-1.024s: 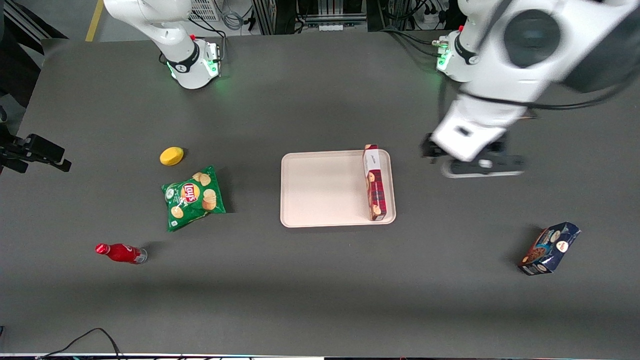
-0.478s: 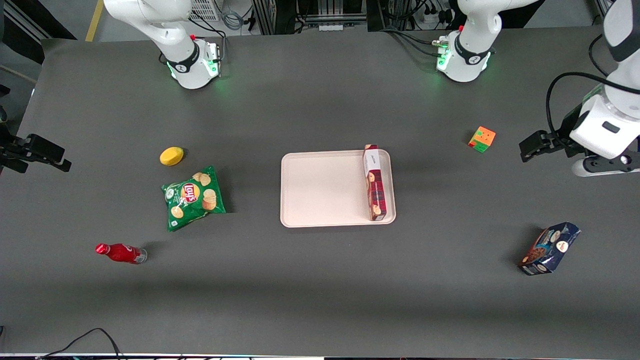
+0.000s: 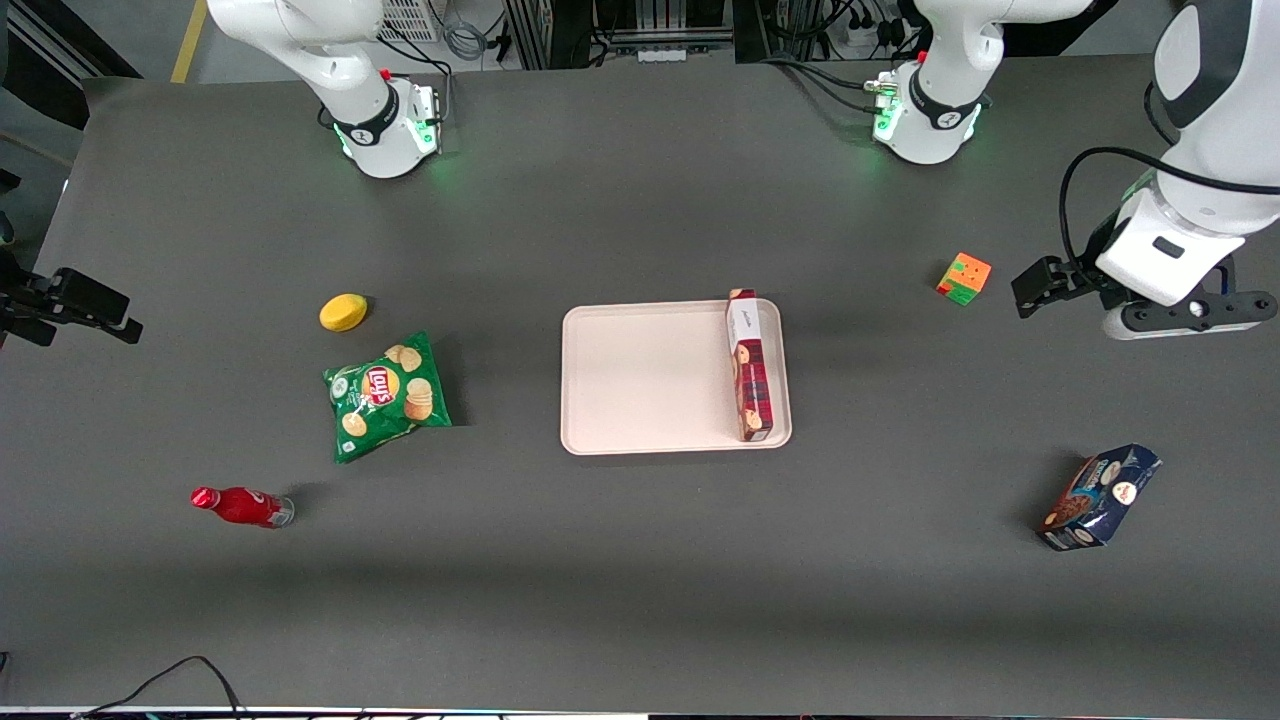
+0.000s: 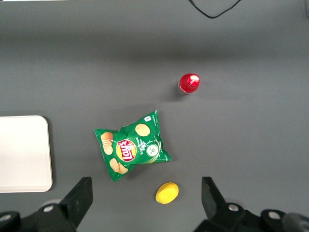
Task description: Place red cookie box on tray
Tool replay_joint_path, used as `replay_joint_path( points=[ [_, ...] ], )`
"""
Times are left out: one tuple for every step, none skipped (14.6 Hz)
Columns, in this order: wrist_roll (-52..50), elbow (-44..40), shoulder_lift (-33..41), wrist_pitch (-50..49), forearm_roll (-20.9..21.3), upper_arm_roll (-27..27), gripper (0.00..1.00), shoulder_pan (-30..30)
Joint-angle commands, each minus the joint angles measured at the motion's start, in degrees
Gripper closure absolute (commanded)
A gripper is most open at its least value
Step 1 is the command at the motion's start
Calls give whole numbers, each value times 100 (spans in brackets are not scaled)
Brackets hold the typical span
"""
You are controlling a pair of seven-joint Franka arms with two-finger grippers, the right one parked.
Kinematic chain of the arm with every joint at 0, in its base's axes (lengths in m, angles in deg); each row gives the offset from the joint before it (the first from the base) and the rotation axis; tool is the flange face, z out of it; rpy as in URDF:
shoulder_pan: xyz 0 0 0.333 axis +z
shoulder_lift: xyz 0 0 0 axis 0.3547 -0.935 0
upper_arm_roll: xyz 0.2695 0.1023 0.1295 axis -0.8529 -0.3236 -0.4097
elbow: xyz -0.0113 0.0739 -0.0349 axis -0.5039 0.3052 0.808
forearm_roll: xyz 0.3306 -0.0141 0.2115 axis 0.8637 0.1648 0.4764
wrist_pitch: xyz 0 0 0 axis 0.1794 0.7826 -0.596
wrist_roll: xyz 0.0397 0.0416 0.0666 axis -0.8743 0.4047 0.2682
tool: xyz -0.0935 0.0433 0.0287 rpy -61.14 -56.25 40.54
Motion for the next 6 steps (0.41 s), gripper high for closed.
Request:
replay_joint_path(
  points=[
    [25, 125, 74, 151, 47, -122, 0, -106],
    [43, 125, 48, 151, 56, -122, 0, -88],
    [43, 116, 39, 151, 56, -122, 0, -53],
    [43, 116, 39, 151, 64, -122, 0, -53],
    [52, 108, 30, 151, 73, -122, 0, -44],
    [52, 107, 21, 142, 73, -113, 0, -53]
  ],
)
